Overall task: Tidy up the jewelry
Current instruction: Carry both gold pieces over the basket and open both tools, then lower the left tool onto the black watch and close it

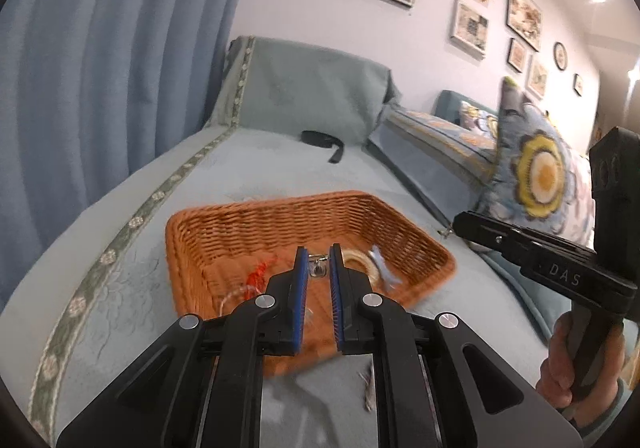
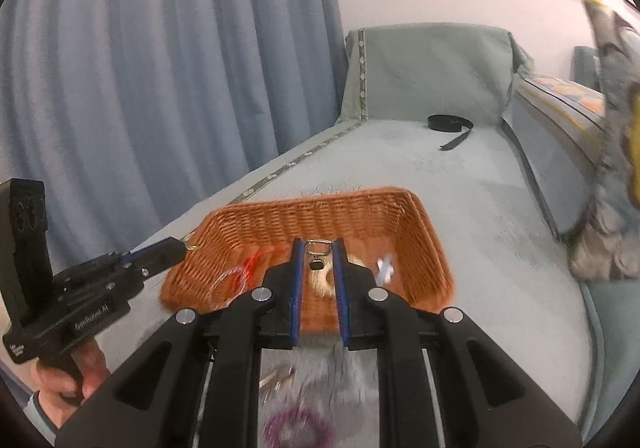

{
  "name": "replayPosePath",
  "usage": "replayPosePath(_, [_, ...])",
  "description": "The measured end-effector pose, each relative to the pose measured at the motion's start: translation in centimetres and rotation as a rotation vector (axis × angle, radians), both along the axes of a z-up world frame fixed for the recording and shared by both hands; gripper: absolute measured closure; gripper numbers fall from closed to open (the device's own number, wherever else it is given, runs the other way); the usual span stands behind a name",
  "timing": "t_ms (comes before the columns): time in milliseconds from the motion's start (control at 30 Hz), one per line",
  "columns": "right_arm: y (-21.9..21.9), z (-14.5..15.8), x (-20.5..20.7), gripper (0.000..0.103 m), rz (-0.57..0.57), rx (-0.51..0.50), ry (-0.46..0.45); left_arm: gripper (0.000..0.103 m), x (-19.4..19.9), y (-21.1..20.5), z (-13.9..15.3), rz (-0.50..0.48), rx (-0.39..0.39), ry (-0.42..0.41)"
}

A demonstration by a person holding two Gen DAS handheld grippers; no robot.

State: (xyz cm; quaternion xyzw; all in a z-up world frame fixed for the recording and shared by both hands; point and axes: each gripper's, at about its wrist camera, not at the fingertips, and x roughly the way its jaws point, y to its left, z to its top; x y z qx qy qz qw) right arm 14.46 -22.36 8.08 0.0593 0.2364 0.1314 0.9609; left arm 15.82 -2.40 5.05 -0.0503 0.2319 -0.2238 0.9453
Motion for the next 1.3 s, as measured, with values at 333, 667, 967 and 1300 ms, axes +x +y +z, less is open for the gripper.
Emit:
replayPosePath(333, [-0.3, -4.4, 6.5, 0.091, -0.009, 0.037, 0.118, 0.094, 3.8, -0.3, -3.3, 0.019, 0.037, 0.07])
replayPosePath(667, [-1.7, -5.6, 7.3, 0.088, -0.014, 0.114, 0.184, 0.061, 3.7, 0.7, -3.3, 0.038, 0.001, 0.081])
replayPosePath(967, [-1.9, -5.4, 6.6, 0.07, -0.017, 0.119, 0.16, 0.059, 2.6, 1.1, -2.7, 0.021, -0.037, 0.043])
replayPosePath(1300, [-1.5, -4.2, 4.1, 0.07, 0.0, 0.12, 0.103, 0.058, 0.1, 1.8, -2.4, -0.004, -0.08, 0.004])
